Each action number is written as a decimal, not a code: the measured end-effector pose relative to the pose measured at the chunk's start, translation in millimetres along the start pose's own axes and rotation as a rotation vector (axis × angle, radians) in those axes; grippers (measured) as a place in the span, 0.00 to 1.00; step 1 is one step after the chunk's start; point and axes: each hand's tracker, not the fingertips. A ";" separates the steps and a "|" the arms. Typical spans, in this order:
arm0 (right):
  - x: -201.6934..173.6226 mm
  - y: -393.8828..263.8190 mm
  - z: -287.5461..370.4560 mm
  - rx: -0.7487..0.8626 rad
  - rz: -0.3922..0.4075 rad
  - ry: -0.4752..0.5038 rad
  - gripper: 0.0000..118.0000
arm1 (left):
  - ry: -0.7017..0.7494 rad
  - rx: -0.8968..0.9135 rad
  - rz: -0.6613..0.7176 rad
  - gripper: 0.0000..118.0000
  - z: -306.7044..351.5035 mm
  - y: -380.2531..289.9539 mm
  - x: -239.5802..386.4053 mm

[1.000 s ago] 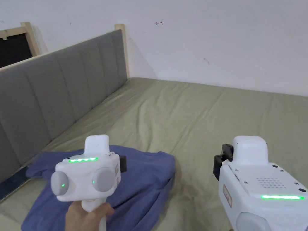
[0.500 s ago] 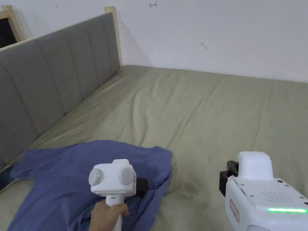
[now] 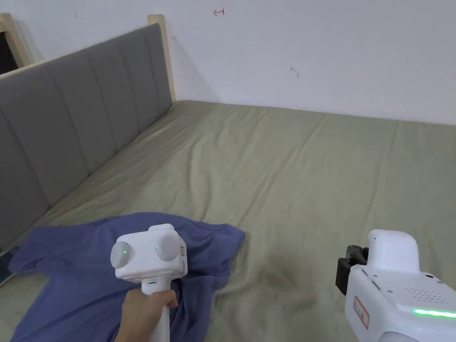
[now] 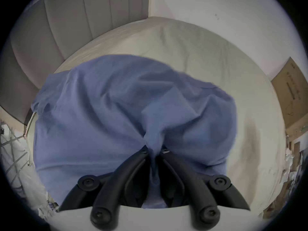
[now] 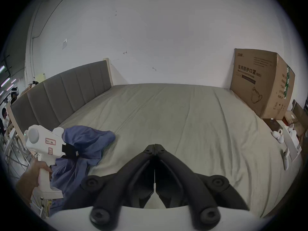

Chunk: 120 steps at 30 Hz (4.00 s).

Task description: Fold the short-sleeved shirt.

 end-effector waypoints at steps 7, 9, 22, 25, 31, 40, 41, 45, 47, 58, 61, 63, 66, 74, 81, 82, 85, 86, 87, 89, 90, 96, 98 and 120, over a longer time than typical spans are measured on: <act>35.3 12.3 23.6 0.057 -0.076 -0.063 0.00 | -0.240 0.068 -0.016 0.05 61.5 30.4 68.3; 53.3 16.6 34.3 0.077 -0.110 -0.097 0.00 | -0.296 0.091 -0.096 0.05 80.8 33.0 108.0; 219.7 15.5 146.6 0.204 -0.300 -0.436 0.00 | -0.879 0.119 -0.377 0.05 210.6 -27.5 392.3; 244.3 2.9 164.8 0.187 -0.311 -0.501 0.00 | -0.922 0.015 -0.403 0.05 187.3 -72.9 421.8; 265.8 -18.8 179.4 0.153 -0.357 -0.557 0.00 | -0.613 -0.241 -0.591 0.05 72.3 -188.7 438.1; 248.4 -18.2 156.2 0.081 -0.272 -0.521 0.00 | -0.704 -0.292 -0.485 0.79 74.4 -173.9 408.0; 244.3 -16.4 154.2 0.082 -0.266 -0.511 0.00 | -0.704 -0.246 -0.490 0.92 83.0 -167.6 403.5; 225.5 -8.0 144.0 0.083 -0.237 -0.470 0.00 | -0.675 -0.111 -0.505 0.94 111.1 -137.0 355.0; 215.2 -5.6 137.3 0.078 -0.221 -0.437 0.00 | -0.657 -0.080 -0.441 0.81 113.6 -125.6 319.2; 144.4 -9.6 73.3 -0.008 -0.141 -0.254 0.00 | -0.337 -0.087 -0.173 0.00 60.1 -121.4 148.6; 131.4 -7.5 56.9 -0.028 -0.142 -0.209 0.00 | -0.308 -0.055 -0.165 0.00 57.3 -99.7 136.8; 123.8 -6.1 47.3 -0.039 -0.126 -0.198 0.00 | -0.264 -0.009 -0.185 0.00 55.0 -78.1 137.6; 118.6 -5.9 35.8 -0.053 -0.114 -0.182 0.00 | -0.238 0.037 -0.184 0.00 49.0 -38.8 140.8; 133.8 -18.6 13.3 -0.121 -0.140 -0.188 0.00 | -0.163 -0.130 -0.203 0.78 -32.7 -11.6 160.1; 156.3 -34.6 8.6 -0.182 -0.143 -0.226 0.00 | -0.109 0.030 -0.179 0.01 -20.8 -28.4 160.5; 159.6 -35.8 8.5 -0.186 -0.144 -0.231 0.00 | -0.110 -0.016 -0.218 0.01 -24.8 -27.7 161.2; 177.6 -33.1 8.7 -0.187 -0.179 -0.231 0.00 | -0.151 -0.010 -0.165 0.01 -20.9 -21.5 154.4; 184.6 -29.1 7.7 -0.178 -0.196 -0.226 0.00 | -0.171 -0.006 -0.136 0.01 -16.9 -19.6 152.0; 192.9 -22.7 4.1 -0.175 -0.204 -0.224 0.00 | -0.177 0.002 -0.130 0.01 -12.2 -16.4 149.8; 212.6 -3.6 -9.7 -0.183 -0.198 -0.195 0.01 | -0.185 0.012 -0.168 0.01 -3.5 -13.1 151.0; 221.3 5.9 -19.6 -0.204 -0.191 -0.178 0.08 | -0.186 0.028 -0.192 0.01 1.4 -12.4 152.8; 291.1 67.5 -120.5 -0.322 -0.132 -0.168 0.81 | -0.195 0.077 -0.267 0.01 22.0 -8.3 165.1; 309.0 77.9 -152.3 -0.368 -0.159 -0.157 0.81 | -0.192 0.074 -0.275 0.01 20.5 -5.9 166.9; 320.4 108.4 -170.4 -0.488 -0.087 -0.175 0.02 | -0.194 0.091 -0.300 0.01 44.1 15.9 166.9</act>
